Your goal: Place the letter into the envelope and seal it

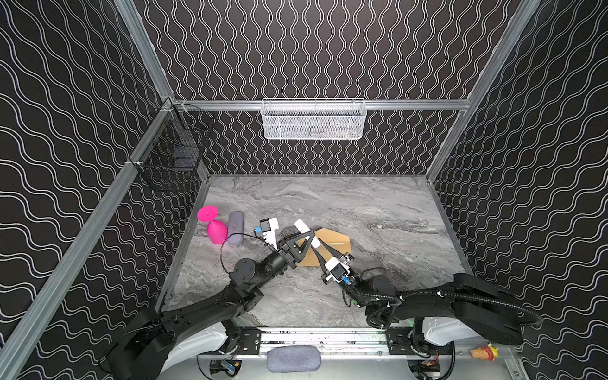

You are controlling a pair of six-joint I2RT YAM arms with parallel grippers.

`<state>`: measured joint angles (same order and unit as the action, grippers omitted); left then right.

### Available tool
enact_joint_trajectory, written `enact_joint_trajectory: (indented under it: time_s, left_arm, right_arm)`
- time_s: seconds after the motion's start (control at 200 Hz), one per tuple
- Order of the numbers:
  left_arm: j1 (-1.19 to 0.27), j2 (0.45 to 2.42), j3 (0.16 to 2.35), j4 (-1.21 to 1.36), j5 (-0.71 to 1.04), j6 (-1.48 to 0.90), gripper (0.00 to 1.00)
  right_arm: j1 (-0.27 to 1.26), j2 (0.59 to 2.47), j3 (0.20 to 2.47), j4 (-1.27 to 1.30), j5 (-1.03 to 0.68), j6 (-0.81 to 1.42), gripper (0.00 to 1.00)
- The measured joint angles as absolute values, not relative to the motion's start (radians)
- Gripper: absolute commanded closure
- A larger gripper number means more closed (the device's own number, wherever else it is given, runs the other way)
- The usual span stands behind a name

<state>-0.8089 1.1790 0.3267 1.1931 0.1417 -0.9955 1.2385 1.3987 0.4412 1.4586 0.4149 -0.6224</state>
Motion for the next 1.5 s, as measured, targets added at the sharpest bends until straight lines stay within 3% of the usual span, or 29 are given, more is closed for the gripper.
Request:
enact_joint_trajectory:
  time_s: [0.21, 0.48, 0.786, 0.881, 1.051, 1.171, 1.341, 1.496]
  left_arm:
    - [-0.809, 1.173, 0.328, 1.259, 0.184, -0.992, 1.00]
    - [-0.812, 1.203, 0.318, 1.366, 0.250, -0.988, 1.00]
    - [-0.813, 1.273, 0.303, 1.481, 0.321, -0.992, 1.00]
    - [-0.813, 1.294, 0.298, 1.505, 0.328, -0.996, 1.00]
    - [-0.811, 1.301, 0.280, 1.471, 0.275, -0.997, 1.00]
    - [-0.812, 1.298, 0.280, 1.439, 0.221, -1.023, 1.00]
    - [-0.814, 1.288, 0.286, 1.396, 0.148, -1.074, 1.00]
    - [-0.815, 1.282, 0.295, 1.358, 0.104, -1.113, 1.00]
  right_arm:
    - [1.230, 1.285, 0.455, 1.321, 0.311, -0.321, 0.81]
    - [1.122, 1.192, 0.426, 1.263, 0.003, 0.149, 0.84]
    - [1.051, 1.250, 0.365, 1.440, -0.183, 0.494, 0.66]
    - [1.018, 1.235, 0.340, 1.455, -0.250, 0.539, 0.56]
    - [0.966, 1.007, 0.288, 1.310, -0.339, 0.397, 0.42]
    - [0.958, 0.878, 0.303, 1.104, -0.274, 0.120, 0.42]
    - [0.986, 0.905, 0.289, 0.976, -0.107, -0.280, 0.40]
    - [1.043, 1.024, 0.270, 1.045, 0.013, -0.592, 0.38]
